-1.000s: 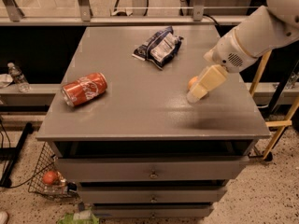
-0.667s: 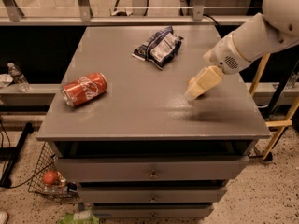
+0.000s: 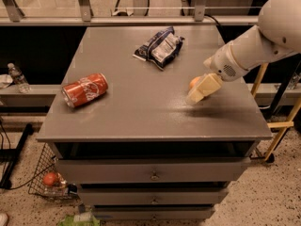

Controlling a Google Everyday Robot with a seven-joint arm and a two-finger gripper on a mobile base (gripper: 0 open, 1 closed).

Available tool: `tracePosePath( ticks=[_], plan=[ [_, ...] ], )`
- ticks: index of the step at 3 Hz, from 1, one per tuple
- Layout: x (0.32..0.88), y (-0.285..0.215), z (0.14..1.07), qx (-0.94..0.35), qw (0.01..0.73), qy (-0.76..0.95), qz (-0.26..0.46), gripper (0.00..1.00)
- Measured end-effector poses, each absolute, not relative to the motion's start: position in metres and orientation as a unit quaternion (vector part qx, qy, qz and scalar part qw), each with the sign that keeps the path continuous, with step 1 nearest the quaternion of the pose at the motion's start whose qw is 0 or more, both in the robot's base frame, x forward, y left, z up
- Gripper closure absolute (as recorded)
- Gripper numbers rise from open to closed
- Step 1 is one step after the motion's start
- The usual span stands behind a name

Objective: Pick orange

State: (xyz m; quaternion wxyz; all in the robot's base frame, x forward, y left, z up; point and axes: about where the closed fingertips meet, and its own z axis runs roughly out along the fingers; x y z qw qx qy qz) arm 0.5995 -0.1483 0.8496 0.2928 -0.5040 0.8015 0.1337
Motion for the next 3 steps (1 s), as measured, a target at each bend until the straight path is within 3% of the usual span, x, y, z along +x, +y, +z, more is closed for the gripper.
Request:
tracePosePath(
  ticks=[1,3],
  plan=[
    [0.6002,-0.1536,0.8404,-0.505,0.289,0.802,0.138,0.18],
    [0.5968,-0.1609,0.8406,-0.511,0.3,0.791,0.152,0.65]
  ],
)
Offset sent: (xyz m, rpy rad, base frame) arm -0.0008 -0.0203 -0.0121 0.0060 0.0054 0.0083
